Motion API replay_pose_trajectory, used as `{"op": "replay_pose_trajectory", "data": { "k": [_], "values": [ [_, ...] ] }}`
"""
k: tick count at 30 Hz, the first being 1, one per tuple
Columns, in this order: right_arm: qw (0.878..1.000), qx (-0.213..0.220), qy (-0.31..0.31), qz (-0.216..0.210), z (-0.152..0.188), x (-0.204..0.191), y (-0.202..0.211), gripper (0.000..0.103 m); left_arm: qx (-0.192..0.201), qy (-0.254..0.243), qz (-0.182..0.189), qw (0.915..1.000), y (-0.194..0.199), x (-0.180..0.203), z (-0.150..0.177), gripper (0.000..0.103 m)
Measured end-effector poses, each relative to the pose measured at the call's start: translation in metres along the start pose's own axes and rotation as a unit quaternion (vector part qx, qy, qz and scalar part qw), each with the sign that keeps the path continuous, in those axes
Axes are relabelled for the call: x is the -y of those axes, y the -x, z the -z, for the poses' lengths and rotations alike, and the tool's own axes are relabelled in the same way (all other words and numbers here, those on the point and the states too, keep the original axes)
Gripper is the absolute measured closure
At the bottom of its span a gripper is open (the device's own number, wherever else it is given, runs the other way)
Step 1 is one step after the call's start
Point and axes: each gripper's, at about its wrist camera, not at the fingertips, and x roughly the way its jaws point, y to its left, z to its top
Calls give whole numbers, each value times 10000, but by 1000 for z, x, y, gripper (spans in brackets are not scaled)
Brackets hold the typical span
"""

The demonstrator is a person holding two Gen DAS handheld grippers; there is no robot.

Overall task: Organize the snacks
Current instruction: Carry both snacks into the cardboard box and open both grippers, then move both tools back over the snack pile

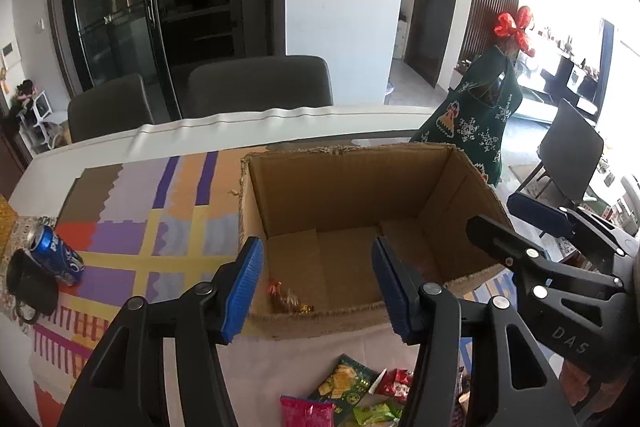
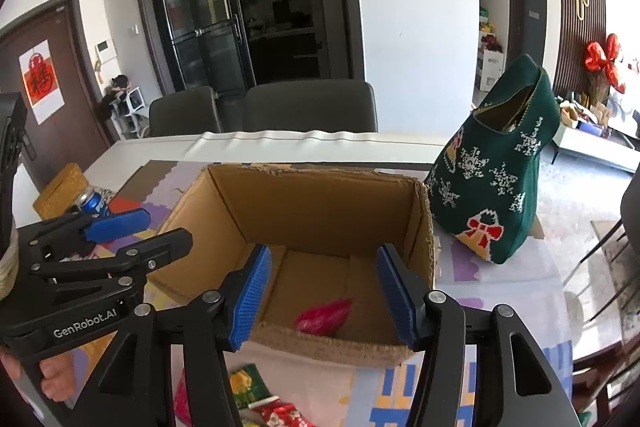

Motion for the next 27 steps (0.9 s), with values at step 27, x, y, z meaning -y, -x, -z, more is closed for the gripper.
{"op": "replay_pose_trajectory", "data": {
  "k": [27],
  "values": [
    [9985,437,170,265,56,-17,104,28,944,-60,-183,9954,106,19,72,24]
  ]
}}
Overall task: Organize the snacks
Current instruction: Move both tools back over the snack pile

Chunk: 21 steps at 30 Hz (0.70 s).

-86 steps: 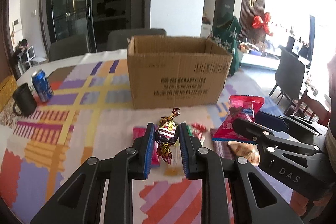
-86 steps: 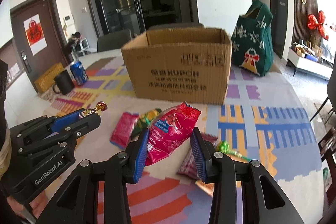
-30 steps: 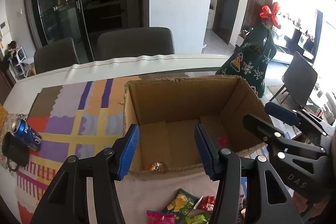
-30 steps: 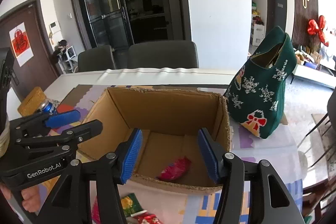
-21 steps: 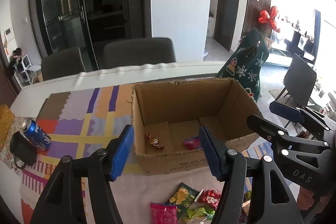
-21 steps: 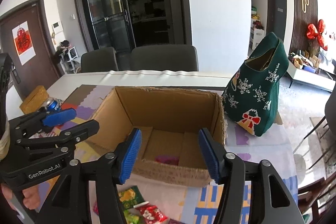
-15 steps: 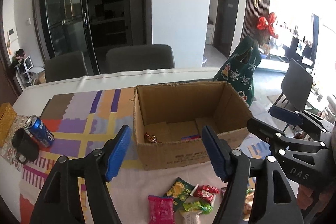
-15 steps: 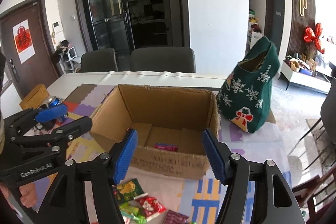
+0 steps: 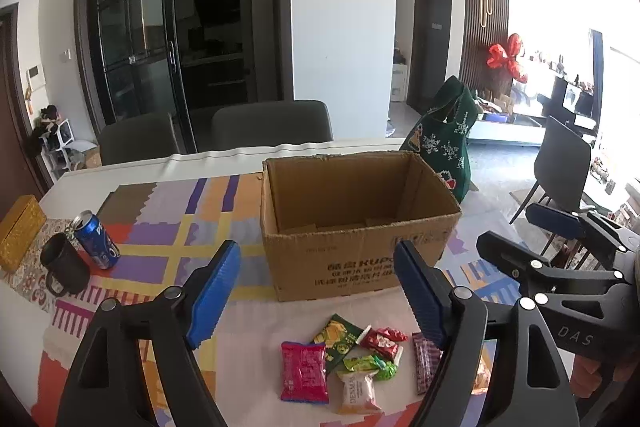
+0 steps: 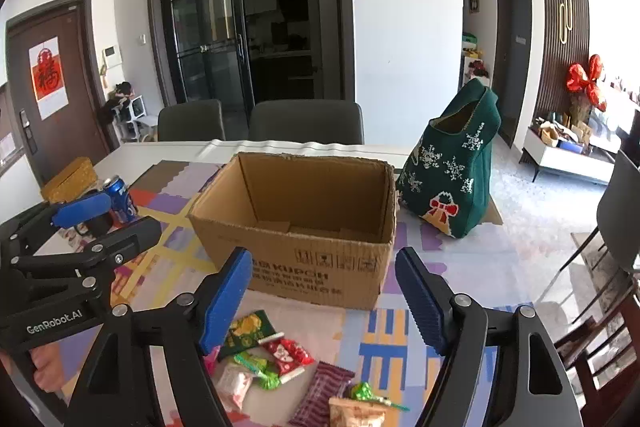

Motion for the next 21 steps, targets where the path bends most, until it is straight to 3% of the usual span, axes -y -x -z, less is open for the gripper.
{"op": "replay_pose_trajectory", "data": {
  "k": [10,21],
  "values": [
    [9993,-331,-170,-98,27,3,8,27,-70,-34,-32,10000,15,8,30,22],
    [9953,-893,-367,-59,67,10,3,27,-632,127,146,9978,4,16,74,22]
  ]
}}
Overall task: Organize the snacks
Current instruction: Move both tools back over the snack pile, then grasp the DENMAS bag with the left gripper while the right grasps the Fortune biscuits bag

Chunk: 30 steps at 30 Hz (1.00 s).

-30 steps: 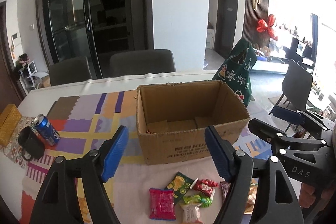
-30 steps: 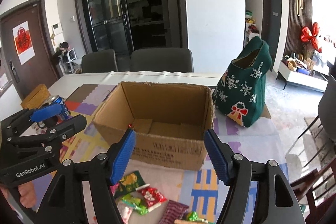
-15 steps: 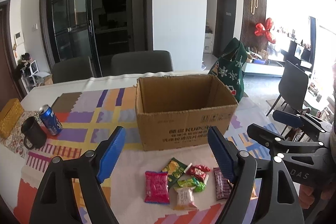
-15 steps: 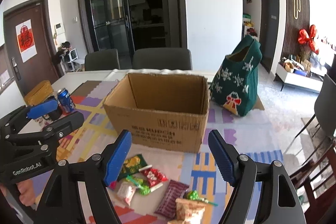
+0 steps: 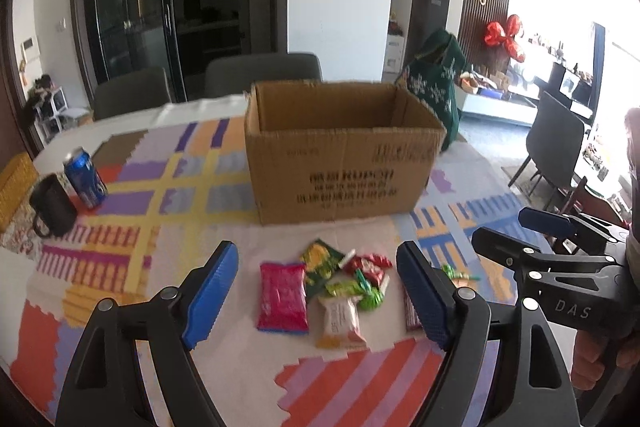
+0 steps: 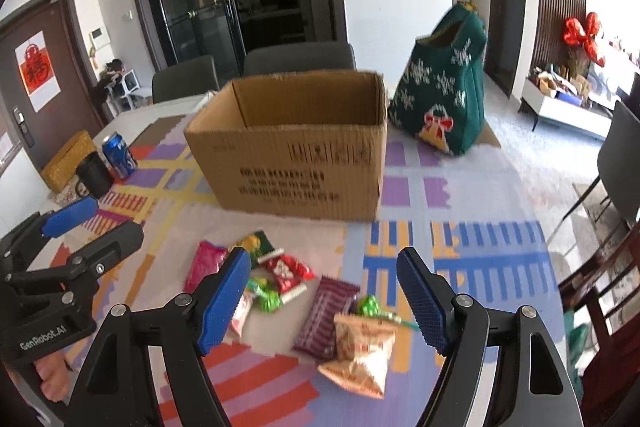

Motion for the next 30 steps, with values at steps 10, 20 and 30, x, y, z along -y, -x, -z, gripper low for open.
{"op": "replay_pose_trajectory", "data": {
  "k": [10,20,30],
  "values": [
    [9982,-524,-256,146,30,13,-21,27,-556,47,39,9984,-29,3,26,22],
    [9938,-939,-401,450,55,24,-47,27,-1096,47,39,9940,-64,3,45,22],
    [9875,-1371,-600,497,72,34,-72,27,-1470,30,143,9890,-95,5,57,31]
  ]
}}
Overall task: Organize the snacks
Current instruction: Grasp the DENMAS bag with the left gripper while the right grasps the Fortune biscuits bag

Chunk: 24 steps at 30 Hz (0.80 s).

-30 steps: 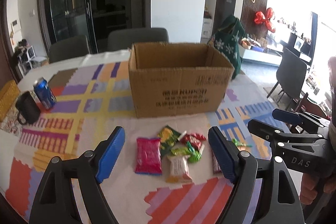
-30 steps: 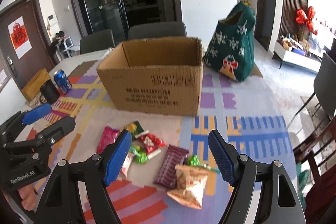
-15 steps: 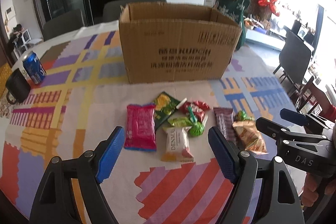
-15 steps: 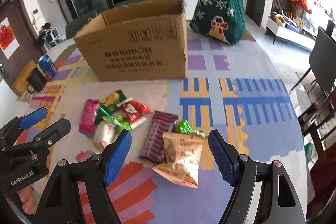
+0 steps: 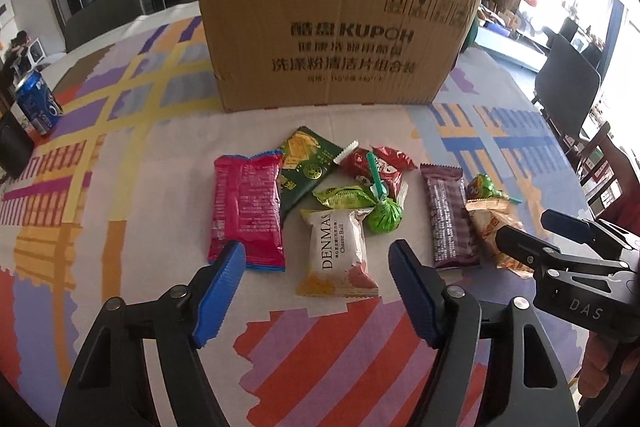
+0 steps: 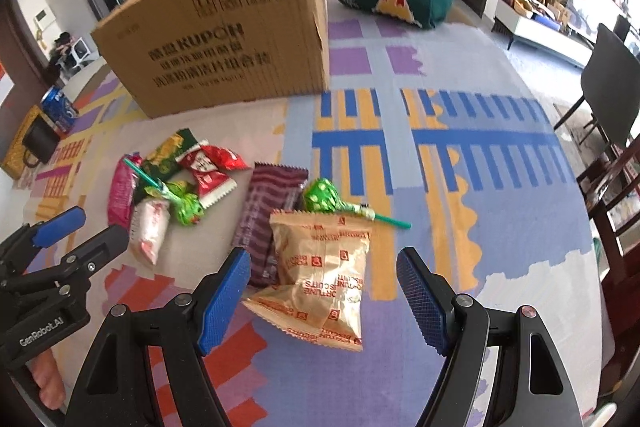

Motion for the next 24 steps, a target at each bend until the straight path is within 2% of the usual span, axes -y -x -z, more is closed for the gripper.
{"op": "replay_pose_trajectory", "data": {
  "k": [11,17,20,24],
  "values": [
    [9997,-227,-116,-31,3,3,-18,28,-278,24,160,9995,-29,-1,-5,51],
    [9994,-281,-165,-148,3,4,-23,44,-382,-11,230,9990,-37,3,-6,59],
    [9991,-309,-200,-196,3,5,-25,49,-524,78,370,9979,-43,2,-4,67],
    [9995,-267,-86,-173,4,0,-22,56,-500,88,390,9979,-41,2,-3,68]
  ]
}}
